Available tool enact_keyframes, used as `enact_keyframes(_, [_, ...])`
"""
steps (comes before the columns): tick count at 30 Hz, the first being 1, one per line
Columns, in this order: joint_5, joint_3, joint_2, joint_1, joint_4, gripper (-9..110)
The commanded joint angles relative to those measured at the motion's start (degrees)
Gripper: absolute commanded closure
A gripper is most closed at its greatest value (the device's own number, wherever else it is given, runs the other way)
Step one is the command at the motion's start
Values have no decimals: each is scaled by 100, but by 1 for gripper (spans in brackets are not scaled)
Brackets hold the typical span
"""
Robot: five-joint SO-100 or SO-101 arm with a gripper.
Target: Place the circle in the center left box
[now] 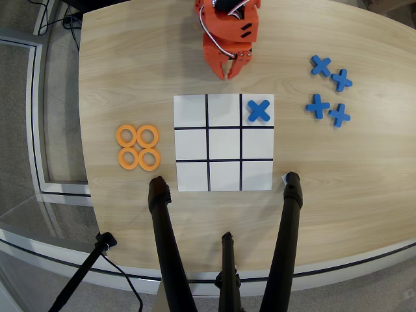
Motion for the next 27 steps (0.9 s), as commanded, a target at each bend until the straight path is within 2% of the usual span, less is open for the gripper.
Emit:
enact_keyframes(1, [0,325,35,35,35,100])
enact_keyframes(27, [-26,325,0,53,35,99])
